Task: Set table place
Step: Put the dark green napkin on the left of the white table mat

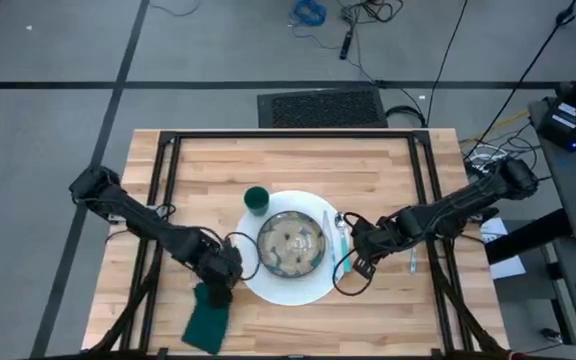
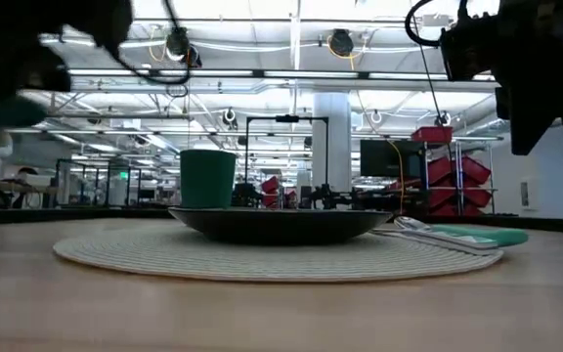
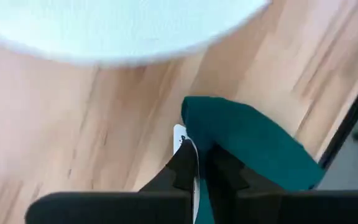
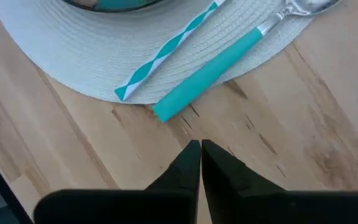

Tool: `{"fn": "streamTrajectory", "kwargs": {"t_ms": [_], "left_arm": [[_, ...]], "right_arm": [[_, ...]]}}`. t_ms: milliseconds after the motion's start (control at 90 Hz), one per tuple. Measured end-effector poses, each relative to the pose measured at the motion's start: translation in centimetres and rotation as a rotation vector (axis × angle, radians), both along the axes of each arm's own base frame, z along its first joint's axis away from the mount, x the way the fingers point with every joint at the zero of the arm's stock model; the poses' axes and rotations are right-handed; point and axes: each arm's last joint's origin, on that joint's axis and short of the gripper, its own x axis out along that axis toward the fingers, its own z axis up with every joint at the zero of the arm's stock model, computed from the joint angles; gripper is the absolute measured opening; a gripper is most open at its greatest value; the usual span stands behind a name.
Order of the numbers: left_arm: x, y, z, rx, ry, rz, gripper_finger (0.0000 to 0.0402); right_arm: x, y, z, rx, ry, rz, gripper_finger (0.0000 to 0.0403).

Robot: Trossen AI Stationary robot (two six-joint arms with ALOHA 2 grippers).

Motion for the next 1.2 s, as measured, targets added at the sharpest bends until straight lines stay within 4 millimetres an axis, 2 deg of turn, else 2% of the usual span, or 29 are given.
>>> {"fn": "streamTrajectory", "kwargs": {"t_ms": [167, 289, 456, 611, 756, 856, 1056, 1200], "left_arm": [[1.1, 2.7, -0.3, 0.174, -0.035, 0.026, 0.0002], [1.8, 4.6, -1.1, 0.259, 0.010, -0.048, 0.0002], [2.6, 6.4, -2.2, 0.272, 0.061, -0.204, 0.0002], [2.1, 7.5, -2.5, 0.278, 0.155, -0.309, 0.0002], [1.6, 8.5, -2.5, 0.298, 0.228, -0.332, 0.0002], [1.8, 8.7, -2.5, 0.309, 0.210, -0.365, 0.0002], [3.5, 9.2, -2.4, 0.364, 0.048, -0.332, 0.0002], [3.5, 9.3, -2.4, 0.421, 0.055, -0.348, 0.0002]], "right_arm": [[0.2, -0.2, 0.0, 0.001, -0.013, -0.004, 0.0000], [0.3, -0.4, 0.1, -0.001, -0.018, 0.000, 0.0000], [0.3, -0.4, 0.1, 0.000, -0.018, -0.002, 0.0000], [0.3, -0.4, 0.1, 0.005, -0.016, -0.018, 0.0000], [0.3, -0.4, 0.1, 0.006, -0.018, -0.017, 0.0000], [0.3, -0.4, 0.1, 0.000, -0.020, -0.016, 0.0000], [0.3, -0.4, 0.1, -0.017, -0.028, -0.028, 0.0000], [0.4, -0.4, 0.1, -0.016, -0.028, -0.030, 0.0000]]}}
